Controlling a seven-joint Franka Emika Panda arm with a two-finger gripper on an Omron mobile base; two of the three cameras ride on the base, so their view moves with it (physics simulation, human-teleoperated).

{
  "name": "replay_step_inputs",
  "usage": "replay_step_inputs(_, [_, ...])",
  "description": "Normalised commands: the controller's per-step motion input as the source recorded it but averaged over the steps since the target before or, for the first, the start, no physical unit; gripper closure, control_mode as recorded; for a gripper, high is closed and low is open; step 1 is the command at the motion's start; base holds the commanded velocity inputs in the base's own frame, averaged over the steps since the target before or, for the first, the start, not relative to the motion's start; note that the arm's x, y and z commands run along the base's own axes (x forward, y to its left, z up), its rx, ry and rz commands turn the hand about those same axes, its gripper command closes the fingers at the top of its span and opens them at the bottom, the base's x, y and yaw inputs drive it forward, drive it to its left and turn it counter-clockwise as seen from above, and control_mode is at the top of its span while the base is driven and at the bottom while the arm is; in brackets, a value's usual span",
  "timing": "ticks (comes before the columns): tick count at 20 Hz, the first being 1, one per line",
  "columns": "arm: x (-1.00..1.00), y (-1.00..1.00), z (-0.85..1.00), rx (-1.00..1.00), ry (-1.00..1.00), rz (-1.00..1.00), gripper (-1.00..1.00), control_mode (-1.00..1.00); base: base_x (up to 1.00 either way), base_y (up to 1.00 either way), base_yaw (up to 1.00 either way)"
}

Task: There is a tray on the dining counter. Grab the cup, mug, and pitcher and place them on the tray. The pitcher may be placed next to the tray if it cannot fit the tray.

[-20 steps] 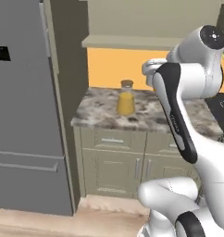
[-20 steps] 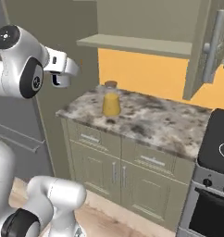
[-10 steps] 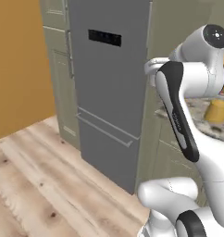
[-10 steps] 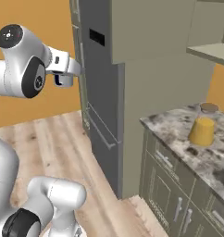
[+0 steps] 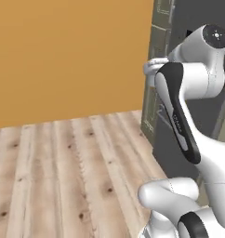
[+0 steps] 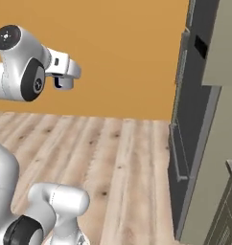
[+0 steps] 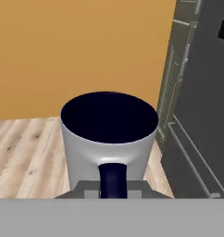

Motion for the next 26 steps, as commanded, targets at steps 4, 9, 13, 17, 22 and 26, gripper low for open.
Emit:
replay_step_inputs(4, [0.00,0.00,0.00,0.00,0.00,0.00,1.00,1.00,0.96,0.09,0.43])
replay_step_inputs(9, [0.00,0.00,0.00,0.00,0.00,0.00,1.00,1.00,1.00,0.29,0.20])
replay_step_inputs(13, [0.00,0.00,0.00,0.00,0.00,0.00,1.00,1.00,1.00,0.42,0.34])
replay_step_inputs(17, [0.00,0.00,0.00,0.00,0.00,0.00,1.00,1.00,0.43,0.04,0.84])
replay_step_inputs(22, [0.00,0.00,0.00,0.00,0.00,0.00,1.00,1.00,0.13,0.00,0.96])
replay_step_inputs(26, [0.00,0.00,0.00,0.00,0.00,0.00,1.00,1.00,0.36,-0.03,0.92])
